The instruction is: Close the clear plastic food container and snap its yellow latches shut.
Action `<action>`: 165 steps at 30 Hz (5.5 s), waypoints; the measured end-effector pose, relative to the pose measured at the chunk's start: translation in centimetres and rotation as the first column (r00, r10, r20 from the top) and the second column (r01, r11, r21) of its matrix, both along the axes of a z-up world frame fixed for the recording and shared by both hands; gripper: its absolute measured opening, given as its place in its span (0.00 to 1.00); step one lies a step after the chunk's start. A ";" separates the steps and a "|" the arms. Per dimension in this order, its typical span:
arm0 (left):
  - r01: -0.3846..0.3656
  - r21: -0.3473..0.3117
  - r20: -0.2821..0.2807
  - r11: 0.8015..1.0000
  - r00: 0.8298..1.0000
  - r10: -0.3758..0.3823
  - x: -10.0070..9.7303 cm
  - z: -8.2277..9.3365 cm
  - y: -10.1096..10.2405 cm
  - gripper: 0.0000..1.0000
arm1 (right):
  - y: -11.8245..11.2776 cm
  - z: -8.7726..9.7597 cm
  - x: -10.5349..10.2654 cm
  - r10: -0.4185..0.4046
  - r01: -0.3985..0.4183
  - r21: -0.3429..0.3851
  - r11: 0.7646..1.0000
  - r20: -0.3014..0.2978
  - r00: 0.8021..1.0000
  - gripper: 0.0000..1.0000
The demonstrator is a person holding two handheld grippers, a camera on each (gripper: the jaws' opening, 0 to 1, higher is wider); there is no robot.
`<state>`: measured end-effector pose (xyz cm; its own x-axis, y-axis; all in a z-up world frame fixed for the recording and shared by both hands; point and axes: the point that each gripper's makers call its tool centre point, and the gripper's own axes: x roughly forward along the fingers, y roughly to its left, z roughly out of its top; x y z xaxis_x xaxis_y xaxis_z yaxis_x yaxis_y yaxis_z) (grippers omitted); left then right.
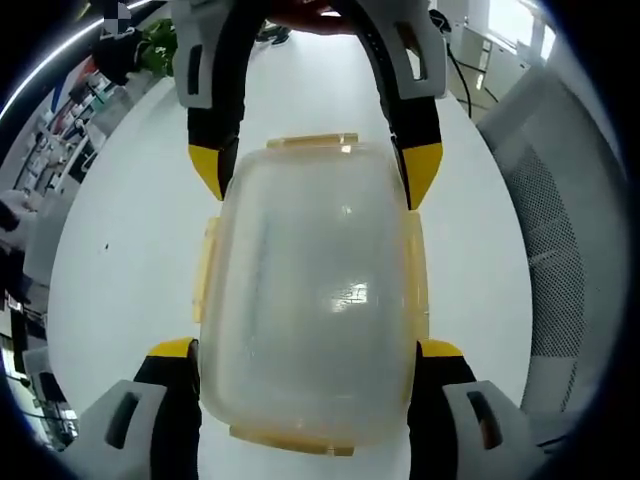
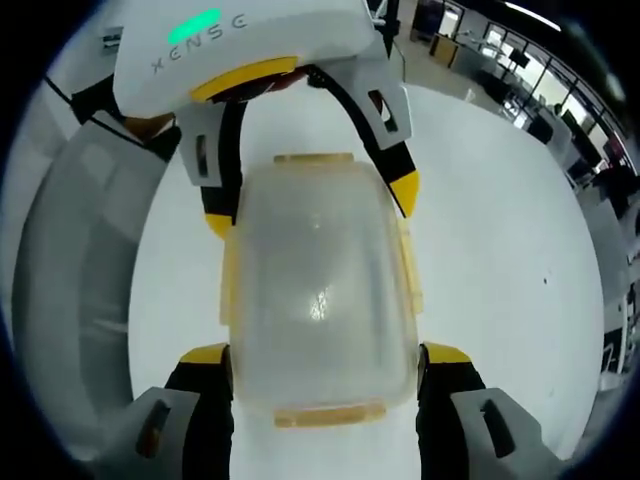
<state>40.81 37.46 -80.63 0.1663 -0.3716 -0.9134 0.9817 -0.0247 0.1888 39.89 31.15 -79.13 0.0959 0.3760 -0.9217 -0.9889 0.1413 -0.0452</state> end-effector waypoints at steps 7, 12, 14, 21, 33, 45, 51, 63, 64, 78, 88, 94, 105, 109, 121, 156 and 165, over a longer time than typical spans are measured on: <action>0.006 -0.001 0.000 1.000 1.000 -0.006 0.9 0.0 -0.4 0.86 | -0.4 0.0 0.9 -0.004 0.004 0.000 1.000 0.000 1.000 0.75; 0.008 -0.004 0.001 1.000 1.000 -0.008 1.7 0.0 -0.6 0.86 | -0.5 0.1 1.5 -0.004 0.004 -0.003 1.000 0.000 1.000 0.75; 0.008 -0.005 0.001 1.000 1.000 -0.008 1.9 0.1 -0.6 0.86 | -0.6 0.1 1.7 -0.004 0.004 -0.005 1.000 0.000 1.000 0.75; 0.001 -0.012 0.001 1.000 1.000 -0.001 2.7 0.1 -0.7 0.86 | -0.7 0.1 2.6 0.001 -0.001 -0.001 1.000 0.000 1.000 0.75; -0.008 -0.017 0.002 1.000 1.000 0.008 3.8 0.1 -1.0 0.86 | -0.9 0.0 3.7 0.007 -0.007 0.001 1.000 0.004 1.000 0.75; -0.011 -0.018 0.008 1.000 1.000 0.011 3.8 0.1 -1.1 0.86 | -0.9 0.1 3.7 0.005 -0.005 0.000 1.000 0.007 1.000 0.76; 0.005 -0.025 0.015 1.000 1.000 -0.005 3.8 0.2 -1.0 0.87 | -0.9 0.2 3.7 -0.016 0.016 0.006 1.000 0.013 1.000 0.77; -0.045 -0.081 0.028 0.996 0.998 0.047 3.5 1.0 -1.0 0.92 | -1.8 1.2 3.7 -0.122 0.116 0.062 0.991 0.095 0.988 0.90; -0.048 -0.083 0.029 0.995 0.998 0.051 3.5 1.0 -1.0 0.93 | -1.9 1.3 3.6 -0.131 0.125 0.068 0.990 0.103 0.986 0.90; -0.114 -0.134 0.009 0.984 0.993 0.117 1.7 2.1 -0.2 0.91 | -2.6 2.4 2.4 -0.272 0.253 0.150 0.956 0.127 0.954 0.89; -0.171 -0.175 0.037 0.970 0.983 0.180 1.4 3.1 0.8 0.92 | -3.3 3.4 1.9 -0.338 0.307 0.191 0.932 0.157 0.928 0.88; -0.227 -0.210 0.029 0.951 0.971 0.238 0.8 3.3 1.9 0.93 | -3.9 3.6 1.4 -0.385 0.348 0.220 0.911 0.154 0.910 0.88; -0.301 -0.275 0.006 0.913 0.949 0.314 -0.4 3.9 3.0 0.94 | -4.6 3.9 -0.2 -0.450 0.406 0.256 0.877 0.147 0.881 0.87; -0.333 -0.300 -0.006 0.894 0.938 0.348 -0.6 4.1 3.3 0.94 | -4.9 4.2 -0.5 -0.477 0.425 0.279 0.861 0.154 0.865 0.87; -0.391 -0.361 -0.050 0.847 0.915 0.401 -2.1 4.3 4.4 0.95 | -6.0 5.0 -2.0 -0.527 0.455 0.342 0.822 0.155 0.835 0.87; -0.481 -0.484 -0.137 0.731 0.867 0.479 -7.6 3.8 7.1 0.96 | -7.5 5.6 -6.6 -0.626 0.472 0.499 0.727 0.199 0.754 0.86; -0.495 -0.499 -0.152 0.711 0.858 0.491 -8.8 3.8 7.3 0.95 | -8.4 5.2 -7.8 -0.644 0.485 0.508 0.712 0.196 0.739 0.86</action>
<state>32.02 44.74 -76.80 0.4514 -0.6424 -0.6193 0.8286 0.5593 0.0239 32.12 22.78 -73.91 0.6837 0.4644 -0.5629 -0.6415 0.7501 -0.1603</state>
